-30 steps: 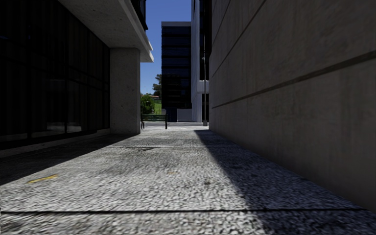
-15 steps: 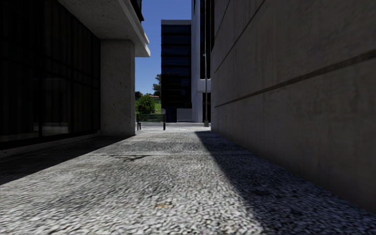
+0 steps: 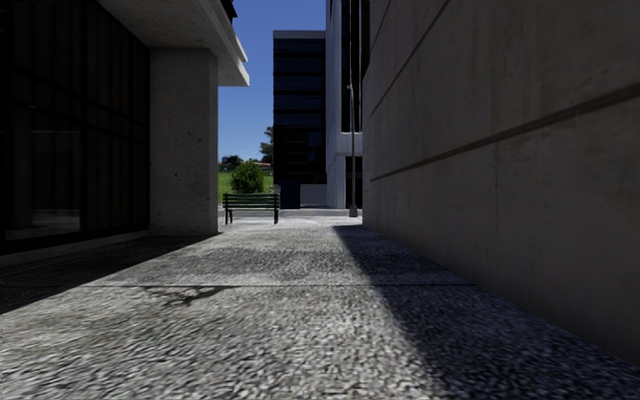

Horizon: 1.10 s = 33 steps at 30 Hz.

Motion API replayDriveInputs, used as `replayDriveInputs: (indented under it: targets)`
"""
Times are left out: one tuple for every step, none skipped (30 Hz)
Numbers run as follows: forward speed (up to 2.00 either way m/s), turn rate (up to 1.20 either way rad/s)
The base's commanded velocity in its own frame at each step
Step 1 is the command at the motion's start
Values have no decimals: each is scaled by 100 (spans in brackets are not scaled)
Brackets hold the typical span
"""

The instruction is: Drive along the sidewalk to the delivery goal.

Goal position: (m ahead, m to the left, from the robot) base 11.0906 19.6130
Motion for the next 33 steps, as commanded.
replayDriveInputs:
  targets:
    - [200, 0]
    - [200, 0]
    - [200, 0]
    - [200, 0]
    - [200, 0]
    - [200, 0]
    - [200, 0]
    - [200, 0]
    - [200, 0]
    - [200, 0]
    - [200, 0]
    - [200, 0]
    - [200, 0]
    - [200, 0]
    - [200, 0]
    - [200, 0]
    - [200, 0]
    - [200, 0]
    - [200, 0]
    - [200, 0]
    - [200, 0]
    - [200, 0]
    - [200, 0]
    - [200, 0]
    - [200, 0]
    - [200, 0]
    - [200, 0]
    - [200, 0]
    - [200, 0]
    - [200, 0]
    - [200, 0]
    - [200, 0]
    - [200, 0]
